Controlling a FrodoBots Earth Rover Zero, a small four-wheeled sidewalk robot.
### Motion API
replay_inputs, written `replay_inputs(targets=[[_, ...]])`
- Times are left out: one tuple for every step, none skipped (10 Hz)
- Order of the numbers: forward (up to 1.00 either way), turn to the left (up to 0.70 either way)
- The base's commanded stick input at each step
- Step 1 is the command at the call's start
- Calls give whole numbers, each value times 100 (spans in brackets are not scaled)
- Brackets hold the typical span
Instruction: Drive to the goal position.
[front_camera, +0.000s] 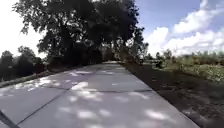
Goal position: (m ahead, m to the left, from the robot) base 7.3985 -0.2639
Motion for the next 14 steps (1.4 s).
replay_inputs(targets=[[85, 25], [85, 34], [85, 18], [85, 0], [85, 0], [85, 0], [85, 0], [85, 0], [85, 0], [85, 0], [85, 0], [85, 0], [85, 0], [85, 0]])
